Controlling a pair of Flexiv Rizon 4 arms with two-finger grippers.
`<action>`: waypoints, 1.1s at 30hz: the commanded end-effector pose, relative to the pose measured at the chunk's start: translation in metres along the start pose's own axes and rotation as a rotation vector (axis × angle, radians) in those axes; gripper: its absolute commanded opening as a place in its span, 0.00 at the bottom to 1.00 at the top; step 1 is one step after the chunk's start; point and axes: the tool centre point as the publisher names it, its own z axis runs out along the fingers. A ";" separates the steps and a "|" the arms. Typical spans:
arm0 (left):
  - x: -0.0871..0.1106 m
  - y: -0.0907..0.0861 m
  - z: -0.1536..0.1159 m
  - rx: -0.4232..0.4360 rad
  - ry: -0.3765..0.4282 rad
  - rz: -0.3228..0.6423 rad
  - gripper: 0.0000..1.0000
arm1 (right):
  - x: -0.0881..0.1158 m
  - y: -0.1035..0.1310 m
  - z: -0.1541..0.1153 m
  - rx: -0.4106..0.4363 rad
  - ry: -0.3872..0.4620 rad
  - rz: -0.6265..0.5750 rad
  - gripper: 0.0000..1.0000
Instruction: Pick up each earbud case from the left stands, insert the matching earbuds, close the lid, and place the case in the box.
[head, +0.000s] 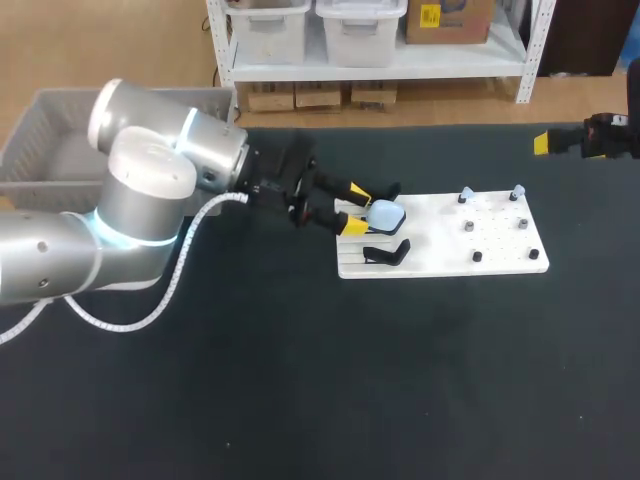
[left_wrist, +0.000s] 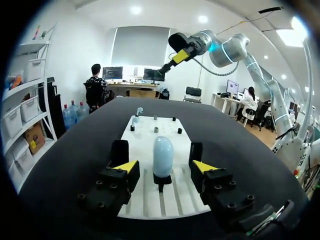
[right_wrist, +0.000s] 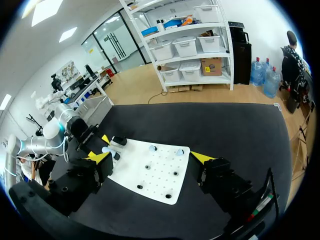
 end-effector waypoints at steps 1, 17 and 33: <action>0.000 0.005 0.004 0.021 0.002 0.004 0.67 | 0.000 0.000 0.000 0.001 0.000 0.000 1.00; 0.003 0.008 0.013 0.043 0.005 -0.003 0.61 | 0.000 0.000 0.000 0.001 0.000 0.000 1.00; 0.003 0.010 0.022 0.063 0.006 -0.001 0.55 | 0.000 0.000 0.000 0.001 0.000 0.000 1.00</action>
